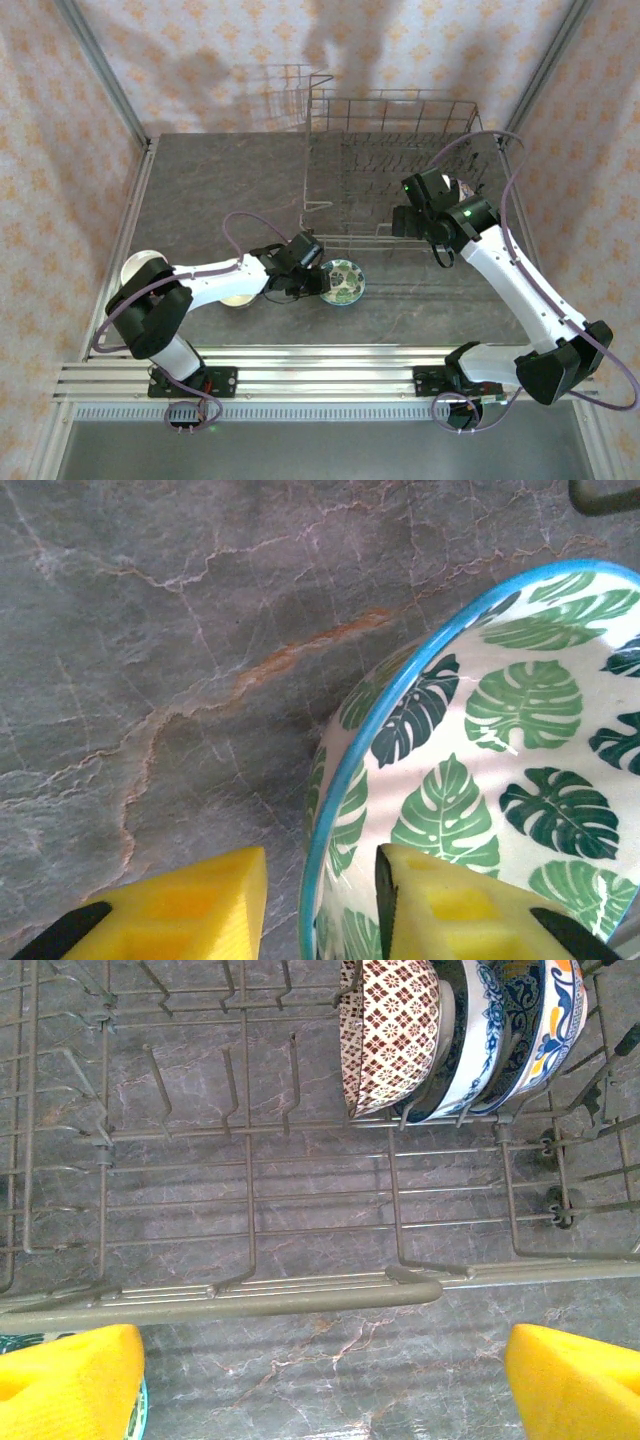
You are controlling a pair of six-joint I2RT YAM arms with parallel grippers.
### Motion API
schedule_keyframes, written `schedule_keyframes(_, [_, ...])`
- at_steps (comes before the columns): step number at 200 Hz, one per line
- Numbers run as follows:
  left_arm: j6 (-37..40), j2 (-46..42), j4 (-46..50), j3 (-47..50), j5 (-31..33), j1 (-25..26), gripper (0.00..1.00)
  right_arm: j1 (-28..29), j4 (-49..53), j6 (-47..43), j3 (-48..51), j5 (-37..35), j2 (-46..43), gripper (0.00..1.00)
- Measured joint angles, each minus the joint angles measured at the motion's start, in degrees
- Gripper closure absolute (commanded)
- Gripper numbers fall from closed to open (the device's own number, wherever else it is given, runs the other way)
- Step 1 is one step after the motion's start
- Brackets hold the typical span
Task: Load the bowls into the dish rack
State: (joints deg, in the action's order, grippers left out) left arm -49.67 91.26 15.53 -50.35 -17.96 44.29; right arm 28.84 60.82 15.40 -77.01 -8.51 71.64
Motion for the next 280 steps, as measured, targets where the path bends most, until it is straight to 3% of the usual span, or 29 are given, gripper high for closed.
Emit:
schedule_keyframes(82, [-0.26, -0.81, 0.72, 0.04, 0.63, 1.53, 0.83, -0.02, -0.04, 0.04, 0.96, 1.20, -0.02, 0.08])
schedule_keyframes(137, [-0.94, -9.29, 5.66, 0.70, 3.08, 2.67, 0.95, 0.00, -0.52, 0.46, 0.94, 8.66, -0.02, 0.08])
schedule_keyframes(213, [-0.17, -17.77, 10.51, 1.33, 6.73, 2.64, 0.99, 0.00, -1.95, 0.66, 0.94, 14.80, 0.02, 0.12])
schedule_keyframes(280, [4.07, -31.93, 20.83, -0.61, 13.46, 2.64, 1.00, 0.00, -4.42, 0.11, -2.19, 26.34, 3.26, 0.28])
